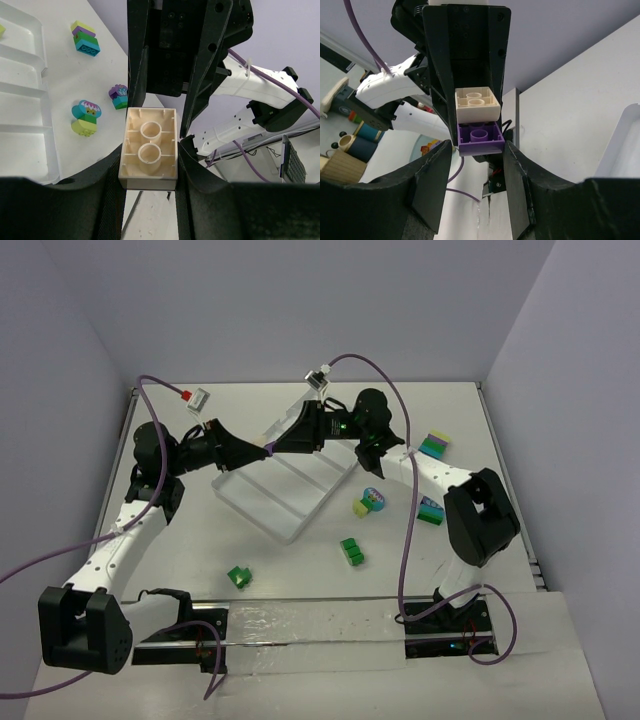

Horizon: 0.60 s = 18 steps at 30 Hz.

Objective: Sort the legos into containers by color

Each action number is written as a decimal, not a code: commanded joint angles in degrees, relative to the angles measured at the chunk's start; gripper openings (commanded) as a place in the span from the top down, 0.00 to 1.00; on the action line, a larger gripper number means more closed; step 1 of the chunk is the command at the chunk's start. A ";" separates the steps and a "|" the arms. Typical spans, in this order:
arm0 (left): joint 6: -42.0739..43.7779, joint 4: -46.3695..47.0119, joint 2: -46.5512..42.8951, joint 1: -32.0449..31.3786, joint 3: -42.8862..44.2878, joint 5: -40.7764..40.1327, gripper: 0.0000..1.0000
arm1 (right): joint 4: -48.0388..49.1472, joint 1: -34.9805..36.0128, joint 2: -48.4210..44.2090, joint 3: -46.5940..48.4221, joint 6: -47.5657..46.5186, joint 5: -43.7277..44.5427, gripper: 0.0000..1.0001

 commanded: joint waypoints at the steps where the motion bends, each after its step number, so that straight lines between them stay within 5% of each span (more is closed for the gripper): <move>1: 0.59 2.44 -1.03 -0.20 -0.11 0.87 1.00 | 3.40 1.63 0.59 3.84 0.62 -0.63 0.48; 10: 0.68 2.44 -1.22 -0.21 -0.29 1.13 1.00 | 3.23 2.51 1.69 4.87 0.80 -0.60 0.50; 13: 0.68 2.44 -1.30 -0.28 -0.35 0.99 1.00 | 3.23 2.72 1.69 4.87 0.80 -0.52 0.64; 16: 0.64 2.37 -1.48 -0.25 -0.37 0.91 1.00 | 3.18 2.75 1.27 4.29 0.53 -0.26 0.95; 18: 1.04 1.90 -1.70 -0.28 -0.15 0.80 1.00 | 3.07 2.75 1.00 3.90 0.36 -0.43 1.00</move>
